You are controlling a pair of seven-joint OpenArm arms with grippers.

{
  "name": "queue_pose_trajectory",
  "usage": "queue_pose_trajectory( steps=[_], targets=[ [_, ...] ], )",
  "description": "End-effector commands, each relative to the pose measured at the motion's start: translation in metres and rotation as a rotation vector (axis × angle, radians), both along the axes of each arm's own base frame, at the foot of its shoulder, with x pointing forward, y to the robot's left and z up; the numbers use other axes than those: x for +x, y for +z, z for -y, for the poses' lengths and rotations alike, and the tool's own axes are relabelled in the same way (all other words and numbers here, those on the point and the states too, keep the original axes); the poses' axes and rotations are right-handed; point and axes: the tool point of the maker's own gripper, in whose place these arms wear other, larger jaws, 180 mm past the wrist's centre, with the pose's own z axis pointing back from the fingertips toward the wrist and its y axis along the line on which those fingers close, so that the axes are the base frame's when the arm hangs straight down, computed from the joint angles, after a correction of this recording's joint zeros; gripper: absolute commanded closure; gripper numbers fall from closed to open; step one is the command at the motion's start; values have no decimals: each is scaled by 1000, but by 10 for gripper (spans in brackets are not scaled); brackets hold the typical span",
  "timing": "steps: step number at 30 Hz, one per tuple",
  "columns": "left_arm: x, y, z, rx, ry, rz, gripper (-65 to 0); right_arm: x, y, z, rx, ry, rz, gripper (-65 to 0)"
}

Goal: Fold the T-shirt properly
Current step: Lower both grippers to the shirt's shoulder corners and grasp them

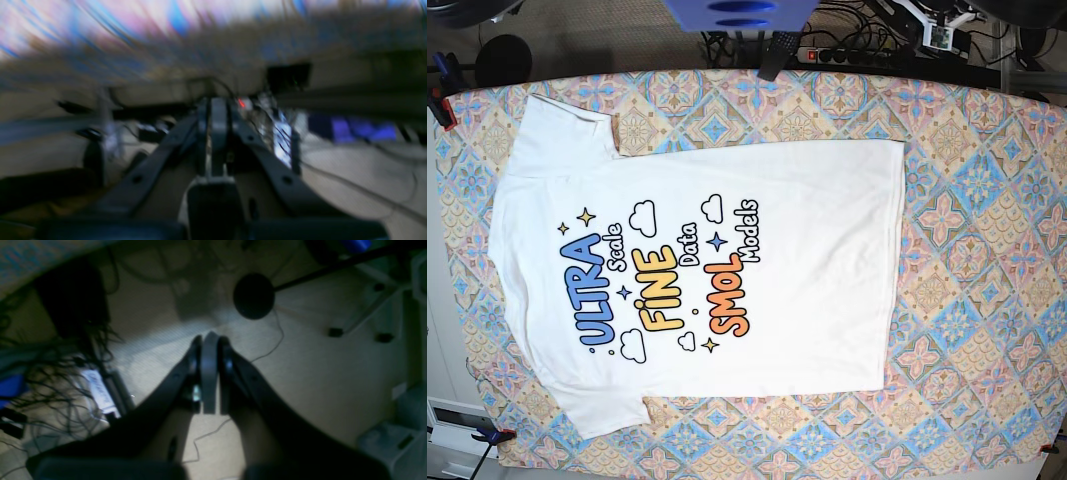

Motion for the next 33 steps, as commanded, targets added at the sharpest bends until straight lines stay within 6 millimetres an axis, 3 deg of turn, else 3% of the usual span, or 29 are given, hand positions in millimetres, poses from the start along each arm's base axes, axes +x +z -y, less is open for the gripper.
queue_pose_trajectory(
  steps=[1,3,9,14,18,22,27,33],
  targets=[
    [10,8,2,1,-8,21,-7,12,12,2,-16,22,33,0],
    [37,15,8,-9,-6,38,-7,27,18,-3,-3,35,37,0],
    [82,13,21,-168,118,-23,-28,68,37,-18,25,73,71,0],
    [115,14,28,-346,250,-13,-168,113,42,-25,42,75,142,0],
    [126,3,30,-415,311,-30,-244,119,37,-28,64,62,117,0],
    [130,-14,31,-450,364,-54,-254,123,33,-30,79,55,98,0],
    [139,-26,30,-503,415,-63,-256,138,33,-31,88,50,115,0],
    [153,-38,29,-560,468,-70,-255,141,33,-32,90,49,122,0]
  ],
)
